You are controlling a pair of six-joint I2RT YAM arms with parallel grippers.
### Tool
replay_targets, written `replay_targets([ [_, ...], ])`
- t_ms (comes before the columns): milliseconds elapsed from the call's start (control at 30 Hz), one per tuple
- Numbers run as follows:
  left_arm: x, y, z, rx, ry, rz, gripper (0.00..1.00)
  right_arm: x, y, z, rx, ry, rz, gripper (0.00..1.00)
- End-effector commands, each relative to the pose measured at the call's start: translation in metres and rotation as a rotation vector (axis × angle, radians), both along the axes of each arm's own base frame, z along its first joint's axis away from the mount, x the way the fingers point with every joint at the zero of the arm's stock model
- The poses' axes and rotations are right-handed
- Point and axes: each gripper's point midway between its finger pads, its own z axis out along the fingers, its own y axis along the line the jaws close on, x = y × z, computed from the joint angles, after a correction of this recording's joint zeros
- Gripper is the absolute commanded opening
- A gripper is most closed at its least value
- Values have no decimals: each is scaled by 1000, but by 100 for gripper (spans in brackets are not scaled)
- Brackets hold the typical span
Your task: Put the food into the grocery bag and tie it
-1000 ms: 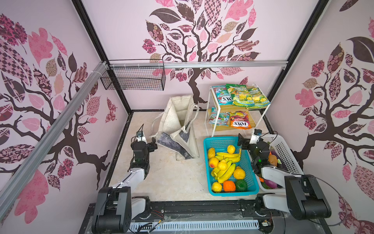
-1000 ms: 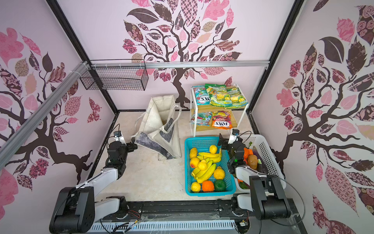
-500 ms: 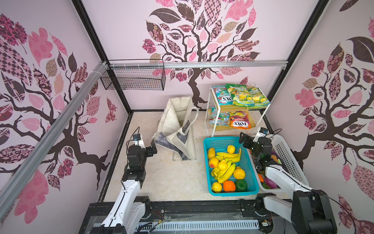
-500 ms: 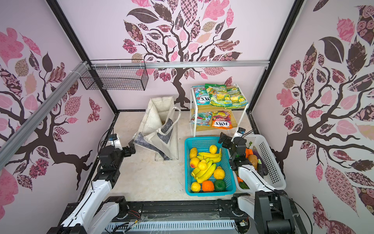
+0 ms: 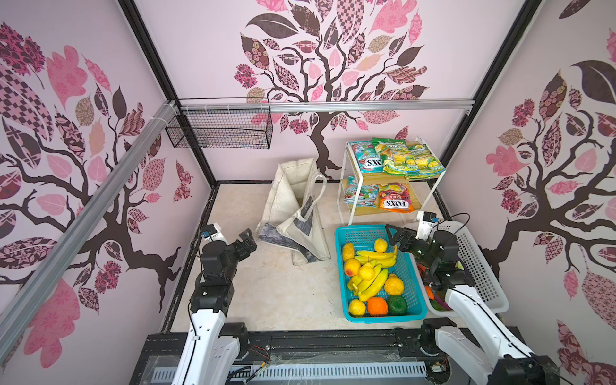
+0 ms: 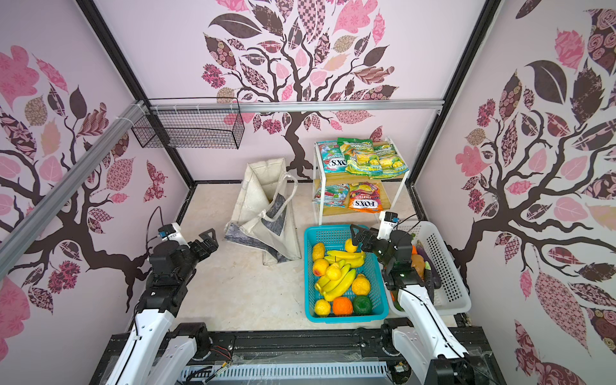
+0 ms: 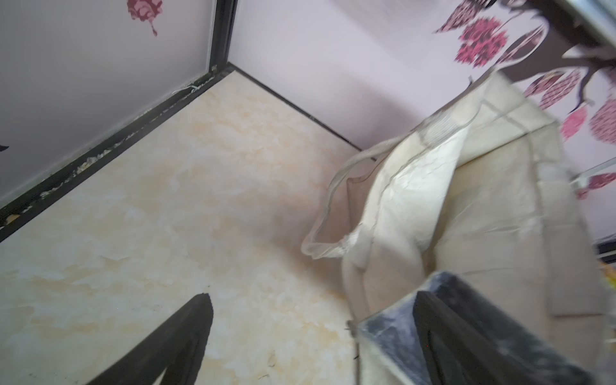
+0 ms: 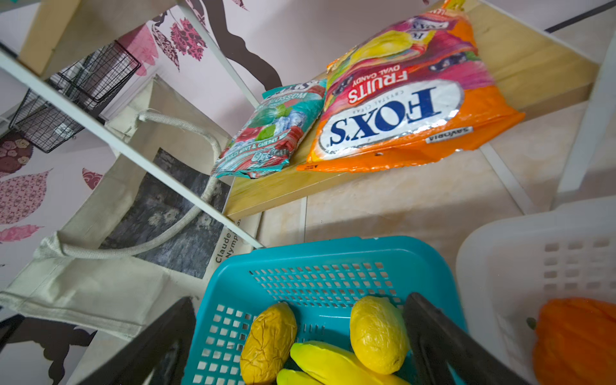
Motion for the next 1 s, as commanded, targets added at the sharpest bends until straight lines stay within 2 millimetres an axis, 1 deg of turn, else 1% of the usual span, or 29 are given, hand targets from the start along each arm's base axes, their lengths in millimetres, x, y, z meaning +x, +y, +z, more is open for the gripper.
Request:
replay_targets([
  [0,-1,-29,43,-130,-97,-148,98,-10,4,21,-23,-61,37,100],
  [33,-1,-34,53,-147,-121,-190,98,-10,-4,20,19,-42,-23,100],
  [67,0,-37,63,-173,-157,-209,98,-11,-4,23,46,-47,-25,100],
  [133,5,-35,71,-222,-174,-193,98,-15,9,33,78,-65,51,100],
  [200,10,-39,80,-222,-176,-220,98,-18,22,43,106,-53,126,100],
  [267,16,-49,89,-180,-165,-281,98,-20,33,49,102,-29,180,100],
  [300,21,-58,96,-147,-160,-319,98,-21,41,53,84,-28,205,100],
  [433,39,-85,99,92,31,-381,98,-23,71,54,-11,8,283,100],
  [467,42,-93,94,156,95,-411,98,-23,77,55,-23,12,293,100],
  [533,50,-104,94,320,252,-441,98,-25,93,58,-42,13,329,100],
  [567,54,-109,92,370,299,-456,98,-25,97,60,-38,8,338,100],
  [667,72,-133,88,513,343,-507,98,-26,107,69,18,-3,374,100],
  [767,84,-159,67,600,431,-585,98,-27,110,76,64,-6,385,100],
  [833,91,-173,54,718,481,-586,98,-28,112,77,80,17,397,100],
  [900,101,-179,43,794,517,-565,98,-29,114,78,89,24,408,100],
  [967,112,-176,32,828,562,-519,97,-31,115,78,100,28,412,100],
])
